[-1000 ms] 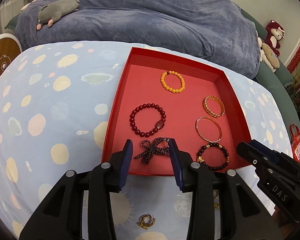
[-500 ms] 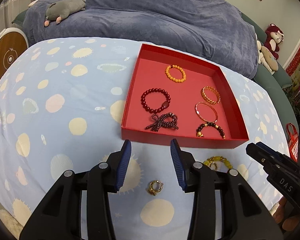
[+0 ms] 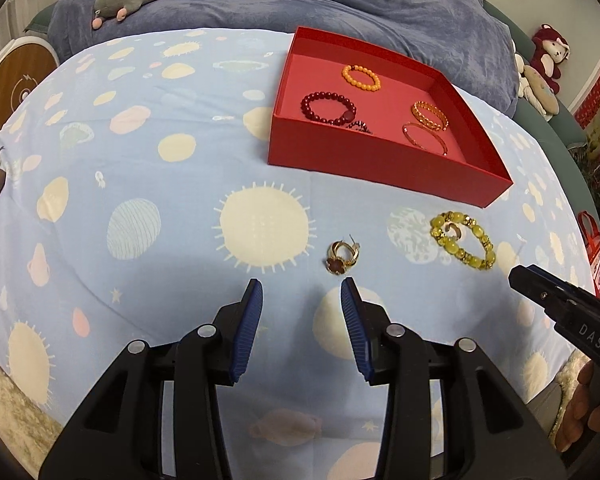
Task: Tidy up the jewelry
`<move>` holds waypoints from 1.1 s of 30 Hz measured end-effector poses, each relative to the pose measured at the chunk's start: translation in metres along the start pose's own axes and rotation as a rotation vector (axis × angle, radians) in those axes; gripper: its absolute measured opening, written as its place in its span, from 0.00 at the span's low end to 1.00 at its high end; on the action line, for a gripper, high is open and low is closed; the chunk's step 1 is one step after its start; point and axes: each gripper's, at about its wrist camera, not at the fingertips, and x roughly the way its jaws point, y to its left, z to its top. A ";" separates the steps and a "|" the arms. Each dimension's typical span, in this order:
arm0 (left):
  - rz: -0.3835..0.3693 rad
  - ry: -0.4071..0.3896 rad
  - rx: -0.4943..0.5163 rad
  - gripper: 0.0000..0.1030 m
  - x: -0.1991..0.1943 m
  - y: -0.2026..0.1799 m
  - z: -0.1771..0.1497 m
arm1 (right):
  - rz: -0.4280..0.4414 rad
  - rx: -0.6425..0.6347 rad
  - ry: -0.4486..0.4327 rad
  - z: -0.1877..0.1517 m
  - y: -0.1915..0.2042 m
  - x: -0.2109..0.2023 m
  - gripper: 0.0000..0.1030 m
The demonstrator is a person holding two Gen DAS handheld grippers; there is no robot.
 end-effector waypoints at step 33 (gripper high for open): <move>-0.034 0.024 -0.005 0.38 0.017 -0.010 0.005 | -0.034 -0.051 0.037 0.026 0.000 0.051 0.09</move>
